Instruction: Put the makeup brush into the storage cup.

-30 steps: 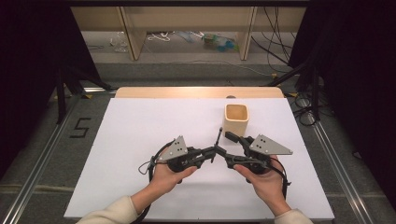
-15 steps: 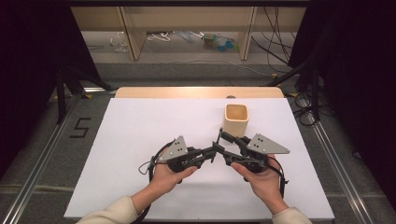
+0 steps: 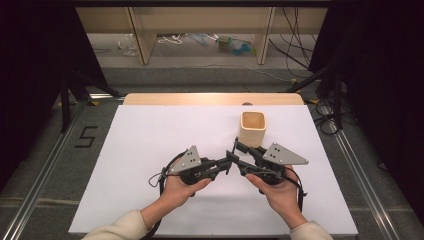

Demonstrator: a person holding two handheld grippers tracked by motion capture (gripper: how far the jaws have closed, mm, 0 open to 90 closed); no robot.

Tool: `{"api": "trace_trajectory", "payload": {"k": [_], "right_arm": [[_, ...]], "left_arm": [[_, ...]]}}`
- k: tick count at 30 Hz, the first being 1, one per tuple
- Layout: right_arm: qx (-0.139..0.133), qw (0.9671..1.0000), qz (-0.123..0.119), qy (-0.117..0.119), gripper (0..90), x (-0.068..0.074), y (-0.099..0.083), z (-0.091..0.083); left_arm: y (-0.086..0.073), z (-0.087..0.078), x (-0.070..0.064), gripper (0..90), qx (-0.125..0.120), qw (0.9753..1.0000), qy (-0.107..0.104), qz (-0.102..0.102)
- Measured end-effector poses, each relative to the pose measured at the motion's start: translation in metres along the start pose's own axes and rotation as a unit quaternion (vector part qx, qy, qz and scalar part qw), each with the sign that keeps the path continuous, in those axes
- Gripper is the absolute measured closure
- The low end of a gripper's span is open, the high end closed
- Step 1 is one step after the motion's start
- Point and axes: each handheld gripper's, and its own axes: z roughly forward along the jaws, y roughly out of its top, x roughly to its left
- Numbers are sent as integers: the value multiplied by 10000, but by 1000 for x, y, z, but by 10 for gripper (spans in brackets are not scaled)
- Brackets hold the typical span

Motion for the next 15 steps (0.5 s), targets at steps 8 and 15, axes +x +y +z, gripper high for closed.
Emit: {"api": "trace_trajectory", "payload": {"k": [8,15], "right_arm": [[22,10000,-61,63,658,0,0,1],[-16,9999,-46,94,689,1,0,2]], "left_arm": [[0,0,0,840,5,10000,3,-29],[0,0,1,840,-7,10000,9,-4]]}}
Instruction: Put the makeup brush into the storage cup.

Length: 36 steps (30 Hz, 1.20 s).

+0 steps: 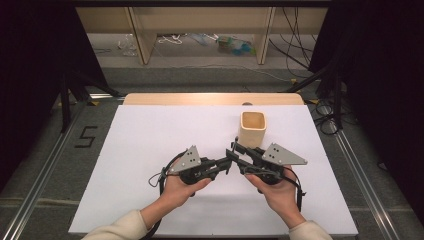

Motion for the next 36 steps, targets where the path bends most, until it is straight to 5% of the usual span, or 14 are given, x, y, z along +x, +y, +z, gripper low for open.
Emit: {"api": "trace_trajectory", "payload": {"k": [24,26,32,36], "right_arm": [[-137,9999,4,99,832,-1,-1,2],[-67,9999,-146,38,836,-2,0,1],[-46,9999,-95,33,837,-3,0,-1],[-78,10000,-53,-13,837,-4,2,-3]], "left_arm": [[0,1,-1,826,45,9999,64,70],[0,2,-1,768,90,9999,51,97],[-1,2,-2,643,149,9998,125,64],[1,-1,-1,476,125,9998,96,125]]}}
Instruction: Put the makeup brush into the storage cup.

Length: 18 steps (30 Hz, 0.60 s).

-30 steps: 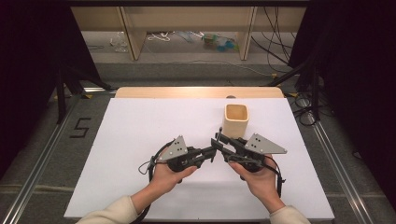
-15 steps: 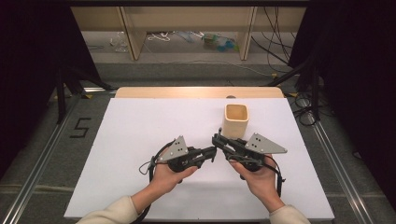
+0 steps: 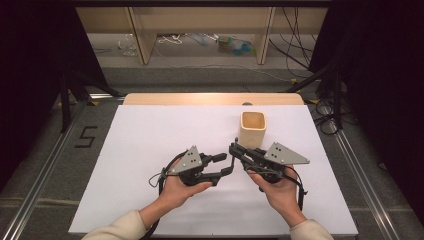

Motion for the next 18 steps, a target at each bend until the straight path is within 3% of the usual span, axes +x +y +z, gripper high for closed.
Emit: {"api": "trace_trajectory", "payload": {"k": [2,7,9,13,14,18], "right_arm": [[16,10000,34,-11,837,0,0,-1],[-2,10000,44,3,837,-1,0,-2],[-29,10000,40,41,838,-2,0,-1],[-108,9999,83,-96,837,-1,0,-1],[4,10000,76,-51,838,-2,1,-3],[-49,9999,116,-32,838,-2,1,-4]], "left_arm": [[1,-2,0,386,-3,10000,11,-73],[5,-9,0,262,33,9999,47,-86],[6,-10,0,231,37,10000,61,-69],[7,-13,-2,194,32,9999,92,-28],[8,-14,-3,187,24,9999,111,-41],[9,-18,-3,160,46,10000,76,20]]}}
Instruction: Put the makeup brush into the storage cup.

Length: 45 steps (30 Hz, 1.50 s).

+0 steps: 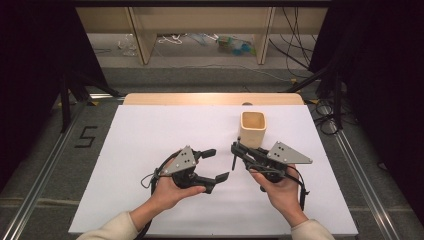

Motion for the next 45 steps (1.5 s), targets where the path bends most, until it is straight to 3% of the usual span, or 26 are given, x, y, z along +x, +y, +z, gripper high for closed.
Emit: {"api": "trace_trajectory", "payload": {"k": [12,14,17,25,26,45], "right_arm": [[-82,9999,-67,-84,838,-4,2,-4],[32,10000,-42,-63,838,-4,2,-5],[-34,9998,-150,-111,838,-5,2,-5],[18,9999,-133,-56,838,-6,2,-6],[24,9999,-125,-56,838,-6,2,-6],[71,9999,-89,-128,838,-6,2,-7]], "left_arm": [[4,-24,4,156,-136,9998,176,0],[5,-29,6,155,-158,9997,199,34],[5,-36,7,152,-171,9996,235,19],[4,-52,6,140,-239,9992,317,13],[5,-54,7,140,-252,9992,300,84],[0,-99,9,135,-405,9972,623,-2]]}}
